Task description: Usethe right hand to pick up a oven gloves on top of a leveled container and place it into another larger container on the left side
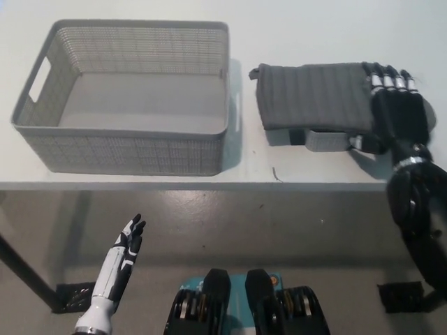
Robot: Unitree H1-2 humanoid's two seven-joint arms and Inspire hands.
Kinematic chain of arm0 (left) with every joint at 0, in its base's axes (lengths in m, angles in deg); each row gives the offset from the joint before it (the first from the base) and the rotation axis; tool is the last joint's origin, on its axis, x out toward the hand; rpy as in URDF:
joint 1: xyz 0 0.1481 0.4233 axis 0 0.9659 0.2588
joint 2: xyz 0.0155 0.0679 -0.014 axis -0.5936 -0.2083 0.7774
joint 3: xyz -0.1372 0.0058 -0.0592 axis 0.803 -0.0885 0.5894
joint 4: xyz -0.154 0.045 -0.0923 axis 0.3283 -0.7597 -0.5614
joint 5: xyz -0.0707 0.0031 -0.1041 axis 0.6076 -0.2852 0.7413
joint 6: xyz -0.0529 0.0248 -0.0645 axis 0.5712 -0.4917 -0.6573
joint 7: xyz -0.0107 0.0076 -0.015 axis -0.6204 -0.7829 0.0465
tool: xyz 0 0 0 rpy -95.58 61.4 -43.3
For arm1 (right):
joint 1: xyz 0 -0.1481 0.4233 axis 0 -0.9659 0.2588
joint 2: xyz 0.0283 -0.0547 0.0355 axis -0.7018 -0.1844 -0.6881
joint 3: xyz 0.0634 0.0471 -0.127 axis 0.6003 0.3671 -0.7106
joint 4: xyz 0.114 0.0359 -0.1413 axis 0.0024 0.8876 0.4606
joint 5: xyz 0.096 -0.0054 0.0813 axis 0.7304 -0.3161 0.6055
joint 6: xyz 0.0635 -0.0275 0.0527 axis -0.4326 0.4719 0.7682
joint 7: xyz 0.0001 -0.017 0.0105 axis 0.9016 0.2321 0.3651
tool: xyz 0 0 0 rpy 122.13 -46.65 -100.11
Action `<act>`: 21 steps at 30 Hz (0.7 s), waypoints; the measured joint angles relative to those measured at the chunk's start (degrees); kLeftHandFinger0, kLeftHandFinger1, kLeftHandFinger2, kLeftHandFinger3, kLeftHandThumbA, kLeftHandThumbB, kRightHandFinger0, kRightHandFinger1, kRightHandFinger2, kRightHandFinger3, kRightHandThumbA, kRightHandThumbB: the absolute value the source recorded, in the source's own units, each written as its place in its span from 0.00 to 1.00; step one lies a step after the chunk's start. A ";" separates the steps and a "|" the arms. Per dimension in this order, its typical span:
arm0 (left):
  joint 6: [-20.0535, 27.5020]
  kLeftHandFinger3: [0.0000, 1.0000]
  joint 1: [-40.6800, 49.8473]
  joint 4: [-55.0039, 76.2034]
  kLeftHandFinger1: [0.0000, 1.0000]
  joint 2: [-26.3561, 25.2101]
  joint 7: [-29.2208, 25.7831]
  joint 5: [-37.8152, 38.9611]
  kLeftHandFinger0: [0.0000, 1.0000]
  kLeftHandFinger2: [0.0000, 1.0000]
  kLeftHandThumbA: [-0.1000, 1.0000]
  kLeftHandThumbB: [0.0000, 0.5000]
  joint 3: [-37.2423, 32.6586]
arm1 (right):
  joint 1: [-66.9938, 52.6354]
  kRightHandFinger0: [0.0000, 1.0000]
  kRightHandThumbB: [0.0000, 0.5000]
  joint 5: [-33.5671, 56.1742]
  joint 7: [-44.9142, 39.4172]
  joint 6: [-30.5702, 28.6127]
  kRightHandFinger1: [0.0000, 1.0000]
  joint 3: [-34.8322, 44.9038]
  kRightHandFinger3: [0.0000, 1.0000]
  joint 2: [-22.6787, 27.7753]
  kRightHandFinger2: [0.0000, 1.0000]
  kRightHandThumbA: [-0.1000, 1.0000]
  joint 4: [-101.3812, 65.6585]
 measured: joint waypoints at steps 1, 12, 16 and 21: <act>0.00 1.00 -0.17 -0.18 1.00 0.02 0.00 -0.05 1.00 1.00 1.00 1.00 -0.11 | -0.55 1.00 0.71 0.07 -0.22 0.03 1.00 0.12 1.00 0.67 1.00 1.00 -0.78; 0.00 1.00 -1.58 -0.36 1.00 0.11 0.01 -0.34 1.00 1.00 1.00 1.00 -0.64 | -1.53 1.00 0.73 0.96 -2.97 1.37 1.00 0.65 1.00 3.64 1.00 1.00 -2.60; 0.00 1.00 -1.80 -0.60 1.00 0.10 0.01 -0.52 1.00 1.00 1.00 1.00 -0.66 | -1.53 1.00 0.72 1.09 -3.25 1.40 1.00 0.63 1.00 3.64 1.00 1.00 -2.29; 0.00 1.00 -1.85 -0.96 1.00 0.09 0.01 -0.71 1.00 1.00 1.00 1.00 -0.70 | -1.53 1.00 0.73 1.53 -3.27 1.33 1.00 0.63 1.00 3.39 1.00 1.00 -1.29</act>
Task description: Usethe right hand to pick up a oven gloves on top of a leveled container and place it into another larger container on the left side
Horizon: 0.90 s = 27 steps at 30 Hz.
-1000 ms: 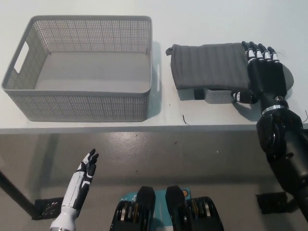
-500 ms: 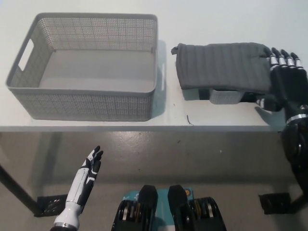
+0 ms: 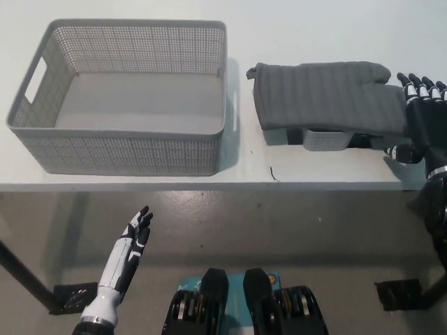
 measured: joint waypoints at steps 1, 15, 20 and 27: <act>0.00 1.00 -0.01 -0.04 1.00 0.00 0.00 -0.07 1.00 1.00 1.00 1.00 -0.02 | 0.00 1.00 0.73 0.21 0.02 -0.05 1.00 0.00 1.00 -0.21 1.00 1.00 0.20; 0.00 1.00 0.09 -0.41 1.00 0.15 0.02 -0.11 1.00 1.00 1.00 1.00 -0.17 | 4.08 1.00 0.64 0.76 2.04 -0.91 1.00 -1.44 1.00 -3.28 1.00 1.00 9.87; -0.02 1.00 0.20 -0.64 1.00 0.27 0.03 -0.10 1.00 1.00 1.00 1.00 -0.18 | 7.36 0.60 0.62 0.84 7.26 -3.27 0.60 -1.63 0.64 -3.58 0.61 0.34 17.99; -0.05 1.00 0.50 -1.11 1.00 0.44 0.03 -0.10 1.00 1.00 1.00 1.00 -0.14 | 7.47 0.00 0.38 0.70 14.89 -5.16 0.01 -2.24 0.50 -4.72 0.51 0.00 25.14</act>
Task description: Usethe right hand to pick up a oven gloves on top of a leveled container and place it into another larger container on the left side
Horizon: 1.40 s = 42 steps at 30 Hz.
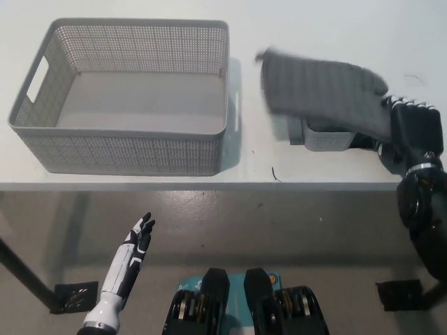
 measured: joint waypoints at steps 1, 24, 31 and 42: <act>0.00 1.00 0.00 0.00 1.00 0.01 0.00 0.00 1.00 1.00 1.00 1.00 0.00 | 0.09 0.00 0.34 -0.03 1.25 -0.27 0.01 -0.01 0.55 -0.01 0.52 0.00 0.55; -0.01 1.00 0.22 0.02 1.00 0.19 -0.01 -0.04 1.00 1.00 1.00 1.00 0.01 | 1.56 0.00 0.32 0.09 22.39 -13.22 0.12 -0.05 0.59 -0.52 0.60 0.00 6.07; 0.01 1.00 0.20 0.23 1.00 0.19 -0.03 -0.09 1.00 1.00 1.00 1.00 0.03 | 7.61 0.00 0.33 0.64 24.77 -17.55 0.23 1.17 0.62 0.07 0.63 0.00 -5.19; 0.02 1.00 0.21 0.49 1.00 0.14 -0.04 -0.23 1.00 1.00 1.00 1.00 0.17 | 17.82 0.00 0.47 1.12 24.54 -20.43 0.19 1.42 0.52 1.27 0.56 0.00 -9.12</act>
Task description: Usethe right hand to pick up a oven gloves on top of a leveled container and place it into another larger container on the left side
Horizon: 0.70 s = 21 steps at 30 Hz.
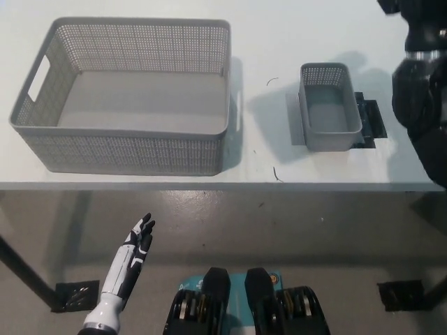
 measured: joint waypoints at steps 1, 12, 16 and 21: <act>0.00 1.00 0.02 0.00 1.00 -0.02 0.00 -0.01 1.00 1.00 1.00 1.00 0.00 | 0.31 0.00 0.52 -0.02 -0.18 0.01 0.15 -0.17 0.43 -0.12 0.51 0.00 0.01; 0.03 1.00 0.05 -0.01 1.00 0.05 -0.01 -0.35 1.00 1.00 1.00 1.00 -0.03 | 6.22 0.00 0.47 -1.66 -1.02 0.02 0.25 -6.66 0.39 -5.22 0.64 0.00 10.48; 0.03 1.00 0.08 -0.01 1.00 0.04 0.00 -0.33 1.00 1.00 1.00 1.00 -0.03 | 9.28 0.00 0.37 -2.23 -1.05 0.04 0.33 -9.59 0.58 -8.67 0.68 0.00 17.51; 0.03 1.00 0.25 -0.02 1.00 0.08 0.00 -0.41 1.00 1.00 1.00 1.00 -0.04 | 13.18 0.00 0.41 -2.45 -1.27 0.17 0.23 -12.96 0.59 -14.36 0.60 0.00 27.78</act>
